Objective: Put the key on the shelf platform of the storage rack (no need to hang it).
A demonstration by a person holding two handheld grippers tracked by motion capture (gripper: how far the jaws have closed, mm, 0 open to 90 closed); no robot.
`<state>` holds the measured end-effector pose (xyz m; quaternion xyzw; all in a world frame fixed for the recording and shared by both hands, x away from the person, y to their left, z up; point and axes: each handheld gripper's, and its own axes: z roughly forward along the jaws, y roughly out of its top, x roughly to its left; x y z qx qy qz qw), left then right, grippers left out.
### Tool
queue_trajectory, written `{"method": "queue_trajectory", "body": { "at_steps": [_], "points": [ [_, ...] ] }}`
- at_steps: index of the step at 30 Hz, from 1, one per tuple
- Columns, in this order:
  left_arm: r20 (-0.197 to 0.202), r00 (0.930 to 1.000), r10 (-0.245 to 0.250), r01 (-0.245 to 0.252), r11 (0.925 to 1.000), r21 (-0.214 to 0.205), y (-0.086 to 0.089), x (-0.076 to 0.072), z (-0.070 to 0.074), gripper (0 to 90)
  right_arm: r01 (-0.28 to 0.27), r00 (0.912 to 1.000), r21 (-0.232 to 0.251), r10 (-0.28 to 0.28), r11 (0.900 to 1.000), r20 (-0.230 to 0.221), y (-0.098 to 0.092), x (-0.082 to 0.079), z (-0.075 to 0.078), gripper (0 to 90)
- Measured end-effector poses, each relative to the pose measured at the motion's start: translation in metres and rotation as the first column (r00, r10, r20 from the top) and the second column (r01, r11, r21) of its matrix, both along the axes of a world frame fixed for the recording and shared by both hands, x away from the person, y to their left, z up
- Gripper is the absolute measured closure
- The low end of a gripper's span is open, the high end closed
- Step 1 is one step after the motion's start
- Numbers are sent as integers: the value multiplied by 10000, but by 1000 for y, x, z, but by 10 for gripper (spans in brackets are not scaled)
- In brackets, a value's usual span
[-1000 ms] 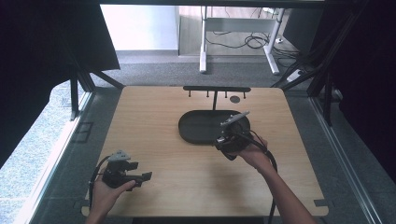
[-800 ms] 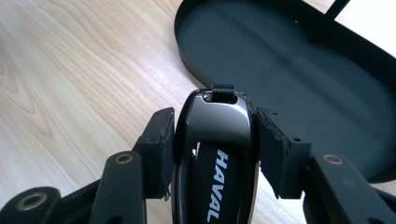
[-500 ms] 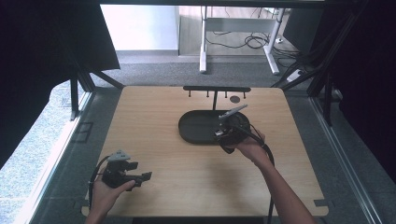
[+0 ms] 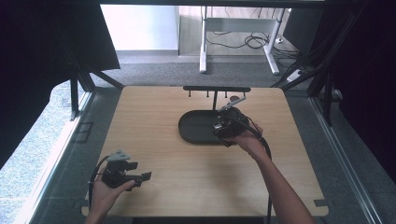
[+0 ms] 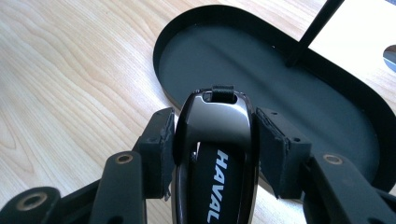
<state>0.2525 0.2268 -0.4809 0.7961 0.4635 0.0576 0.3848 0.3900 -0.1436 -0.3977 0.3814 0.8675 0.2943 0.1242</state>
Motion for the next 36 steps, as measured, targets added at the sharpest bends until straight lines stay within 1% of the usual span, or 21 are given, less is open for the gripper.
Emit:
{"method": "queue_trajectory", "body": {
  "at_steps": [22,36],
  "points": [
    [30,10000,23,-23,10000,2,1,0,0,239,338,9994,-2,-338,9994,5,6,21,4,500],
    [51,10000,25,-25,10000,-11,1,0,1,239,769,9969,-97,-771,9970,-156,6,38,-2,500]
  ]
}}
